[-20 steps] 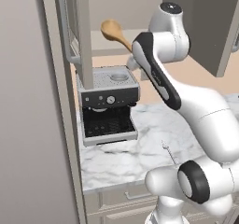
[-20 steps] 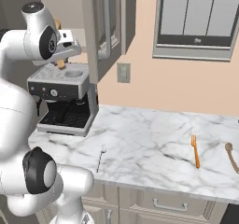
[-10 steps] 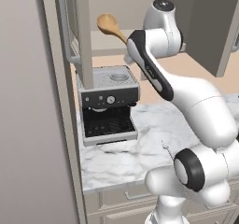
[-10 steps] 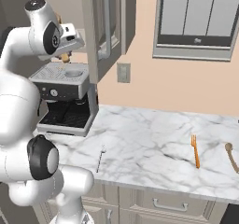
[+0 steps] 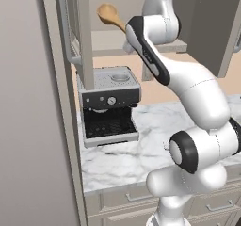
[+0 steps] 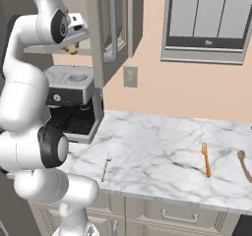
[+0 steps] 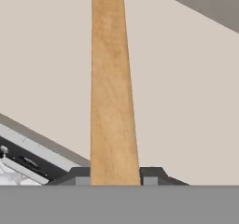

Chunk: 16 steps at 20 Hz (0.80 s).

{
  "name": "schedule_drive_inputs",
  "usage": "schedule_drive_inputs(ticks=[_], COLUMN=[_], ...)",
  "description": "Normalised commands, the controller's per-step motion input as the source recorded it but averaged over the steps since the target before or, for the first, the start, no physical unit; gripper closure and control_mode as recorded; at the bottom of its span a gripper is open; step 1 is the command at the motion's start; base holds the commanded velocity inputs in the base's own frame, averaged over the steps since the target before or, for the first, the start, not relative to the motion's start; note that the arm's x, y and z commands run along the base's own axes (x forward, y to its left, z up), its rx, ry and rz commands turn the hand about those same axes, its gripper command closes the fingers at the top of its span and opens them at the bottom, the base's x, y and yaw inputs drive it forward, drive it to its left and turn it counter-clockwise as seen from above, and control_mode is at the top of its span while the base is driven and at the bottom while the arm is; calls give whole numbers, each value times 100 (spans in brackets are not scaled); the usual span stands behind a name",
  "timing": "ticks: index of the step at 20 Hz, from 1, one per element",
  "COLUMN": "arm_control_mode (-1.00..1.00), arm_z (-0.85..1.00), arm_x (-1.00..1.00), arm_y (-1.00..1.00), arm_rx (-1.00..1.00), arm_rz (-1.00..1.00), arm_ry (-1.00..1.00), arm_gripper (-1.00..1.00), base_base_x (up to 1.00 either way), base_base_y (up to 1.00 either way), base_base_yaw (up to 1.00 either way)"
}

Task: Organize the utensils by type. Pick up the wooden spoons from the counter and place them in the open cabinet. Then pick up the metallic utensils from the counter and place them in the open drawer.

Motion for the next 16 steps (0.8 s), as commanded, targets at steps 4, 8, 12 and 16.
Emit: schedule_drive_inputs(ticks=[4,8,12,16], arm_control_mode=[-100,-100,-100,-100], arm_z=[-8,-19,-18,-7], arm_x=[43,36,38,40], arm_y=[0,0,0,0], arm_rx=[-12,-15,-14,-9], arm_rz=[7,8,7,7], arm_ry=[-8,-20,-23,-5], arm_gripper=[100,100,100,100], base_base_x=[0,0,0,0], base_base_y=[0,0,0,0], base_base_yaw=[0,0,0,0])
